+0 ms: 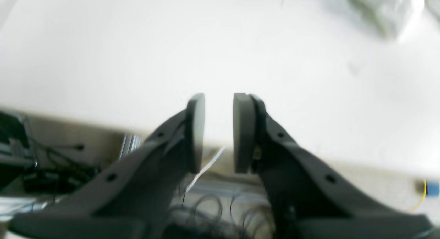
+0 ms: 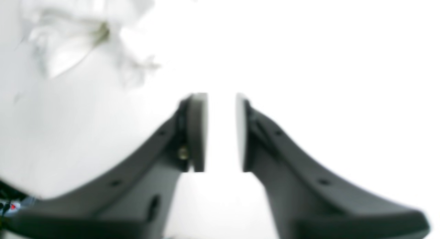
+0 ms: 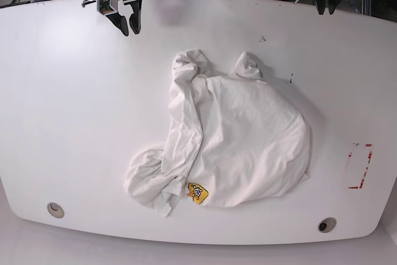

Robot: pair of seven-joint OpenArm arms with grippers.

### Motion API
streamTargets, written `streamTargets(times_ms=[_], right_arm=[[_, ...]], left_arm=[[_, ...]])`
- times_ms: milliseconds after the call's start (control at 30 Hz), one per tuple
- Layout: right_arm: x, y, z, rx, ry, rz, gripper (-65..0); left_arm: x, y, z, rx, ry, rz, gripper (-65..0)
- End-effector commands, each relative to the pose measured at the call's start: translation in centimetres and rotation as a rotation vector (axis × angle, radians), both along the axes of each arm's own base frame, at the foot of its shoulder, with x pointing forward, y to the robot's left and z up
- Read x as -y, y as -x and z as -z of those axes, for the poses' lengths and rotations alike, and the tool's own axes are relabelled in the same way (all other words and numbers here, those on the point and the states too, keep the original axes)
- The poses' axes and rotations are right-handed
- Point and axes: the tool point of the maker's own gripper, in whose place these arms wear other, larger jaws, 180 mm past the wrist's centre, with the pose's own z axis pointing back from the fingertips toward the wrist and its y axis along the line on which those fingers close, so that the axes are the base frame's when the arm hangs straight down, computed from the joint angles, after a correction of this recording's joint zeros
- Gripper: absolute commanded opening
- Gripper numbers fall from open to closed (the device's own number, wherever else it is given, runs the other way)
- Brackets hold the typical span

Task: Layout the t-shirt on the table in an organized manner, then fold the t-shirt properly
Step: 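Move the right gripper down to the crumpled white t-shirt's edge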

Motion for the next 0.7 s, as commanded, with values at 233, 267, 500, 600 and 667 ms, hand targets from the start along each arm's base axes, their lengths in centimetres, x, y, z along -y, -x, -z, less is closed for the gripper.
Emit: streamTargets(times_ms=[233,267,500,600,667], right_arm=[[-3.1,-4.3,-1.7,0.049,-0.035,-0.074,-32.5],[-3.4,-4.5,-1.7,0.047,-0.034,-0.081,-32.5],[-3.9,-6.8,-2.0,0.031,-0.019,-0.103,-32.5],[-4.1,-7.7,-1.7,0.010,-0.010,-0.114,-32.5],[-4.9,-7.9,-1.4,-0.019,-0.010,-0.138,-32.5]], left_arm=[[0.3,-4.1,-2.4,0.155,-0.001,0.006,-28.5],[0.3,-4.3,-2.5,0.163,-0.001,0.006,-28.5],[0.3,-5.4,-3.0,0.195,-0.001,0.006,-28.3],[0.2,-5.6,-3.1,0.201,-0.002,0.008,-28.3],[0.2,-5.7,-3.2,0.204,-0.004,0.010,-28.3]])
